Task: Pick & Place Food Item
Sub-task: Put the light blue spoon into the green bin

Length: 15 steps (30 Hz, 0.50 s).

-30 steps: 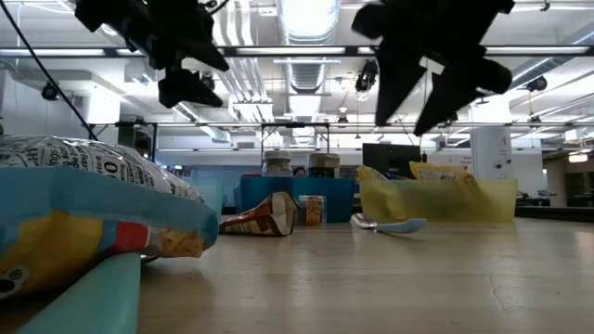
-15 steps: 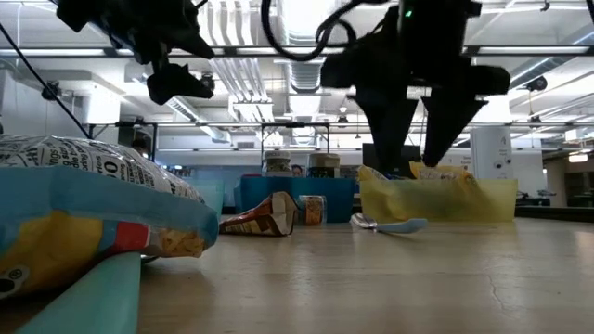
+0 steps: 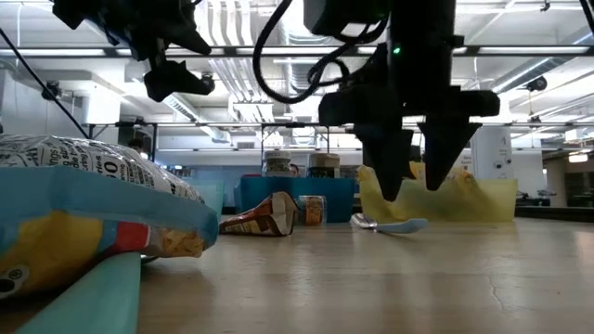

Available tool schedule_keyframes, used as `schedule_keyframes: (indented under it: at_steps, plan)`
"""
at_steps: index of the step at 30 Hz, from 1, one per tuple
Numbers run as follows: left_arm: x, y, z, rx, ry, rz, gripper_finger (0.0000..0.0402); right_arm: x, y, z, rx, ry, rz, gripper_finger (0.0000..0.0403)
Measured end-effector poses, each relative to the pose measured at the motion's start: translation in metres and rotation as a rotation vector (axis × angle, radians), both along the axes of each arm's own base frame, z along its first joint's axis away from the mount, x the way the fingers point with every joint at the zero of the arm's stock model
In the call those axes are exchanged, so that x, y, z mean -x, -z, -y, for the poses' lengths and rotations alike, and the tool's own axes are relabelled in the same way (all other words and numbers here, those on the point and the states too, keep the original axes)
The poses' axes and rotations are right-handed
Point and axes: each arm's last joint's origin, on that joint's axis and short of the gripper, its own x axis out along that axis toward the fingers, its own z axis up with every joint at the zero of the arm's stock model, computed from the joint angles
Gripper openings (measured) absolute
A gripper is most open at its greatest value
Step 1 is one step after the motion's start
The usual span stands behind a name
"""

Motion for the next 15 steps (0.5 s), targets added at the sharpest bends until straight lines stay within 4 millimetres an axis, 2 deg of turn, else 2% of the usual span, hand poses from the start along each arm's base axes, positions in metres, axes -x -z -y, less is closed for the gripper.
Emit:
schedule_keyframes:
  at_steps: [7, 15]
  plan:
    - [0.0, 0.0, 0.0, 0.0, 0.0, -0.001, 0.0339, -0.009, 0.009, 0.003, -0.051, -0.032, 0.048, 0.0297]
    - [0.001, 0.001, 0.0, 0.002, 0.0, -0.017, 0.0339, -0.004, 0.017, 0.005, -0.07, -0.043, 0.018, 0.0297]
